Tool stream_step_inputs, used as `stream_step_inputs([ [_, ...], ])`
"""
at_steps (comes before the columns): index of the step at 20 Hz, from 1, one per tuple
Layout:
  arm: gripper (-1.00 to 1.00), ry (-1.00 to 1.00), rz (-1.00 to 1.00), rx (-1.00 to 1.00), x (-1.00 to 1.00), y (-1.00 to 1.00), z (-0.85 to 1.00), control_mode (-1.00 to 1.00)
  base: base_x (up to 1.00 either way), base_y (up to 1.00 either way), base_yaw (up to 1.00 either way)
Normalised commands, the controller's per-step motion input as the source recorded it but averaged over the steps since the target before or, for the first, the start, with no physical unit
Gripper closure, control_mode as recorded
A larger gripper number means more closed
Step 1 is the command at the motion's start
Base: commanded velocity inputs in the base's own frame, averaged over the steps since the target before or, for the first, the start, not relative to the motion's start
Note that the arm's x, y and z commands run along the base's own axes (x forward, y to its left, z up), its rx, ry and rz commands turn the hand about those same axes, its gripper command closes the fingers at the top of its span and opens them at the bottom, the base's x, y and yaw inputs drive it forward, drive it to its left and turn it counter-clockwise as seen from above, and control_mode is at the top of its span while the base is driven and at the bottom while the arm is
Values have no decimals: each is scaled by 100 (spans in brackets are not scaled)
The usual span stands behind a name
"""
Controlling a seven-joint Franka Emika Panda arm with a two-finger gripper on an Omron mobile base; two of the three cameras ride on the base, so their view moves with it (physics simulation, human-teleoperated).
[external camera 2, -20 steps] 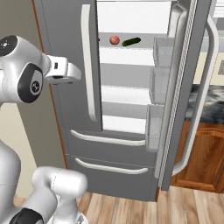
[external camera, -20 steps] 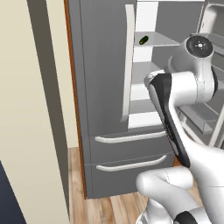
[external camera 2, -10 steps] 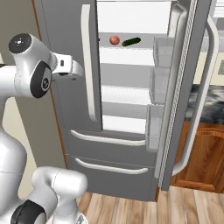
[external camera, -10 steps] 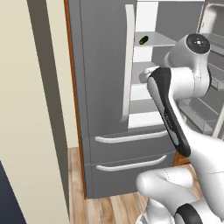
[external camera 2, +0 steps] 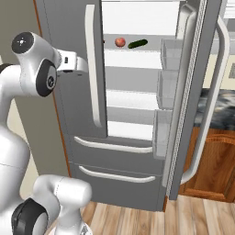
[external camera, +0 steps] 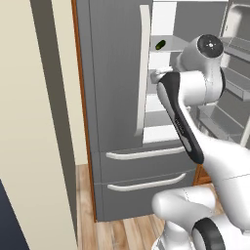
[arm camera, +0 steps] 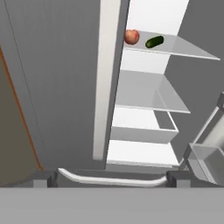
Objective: Open the fridge, remove the peach, cucumber, and chicken drumstick, and place them on any counter.
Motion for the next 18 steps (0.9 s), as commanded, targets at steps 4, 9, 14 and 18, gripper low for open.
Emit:
stream_step_inputs([
  [4, -100, 0, 0, 0, 38, 4, 23, -100, 0, 0, 0],
  [9, -100, 0, 0, 0, 24, 13, 11, -100, 0, 0, 0],
  [14, -100, -9, -2, 0, 21, 2, 0, -100, 0, 0, 0],
  [18, -100, -15, -5, 0, 31, 0, 0, -100, 0, 0, 0],
])
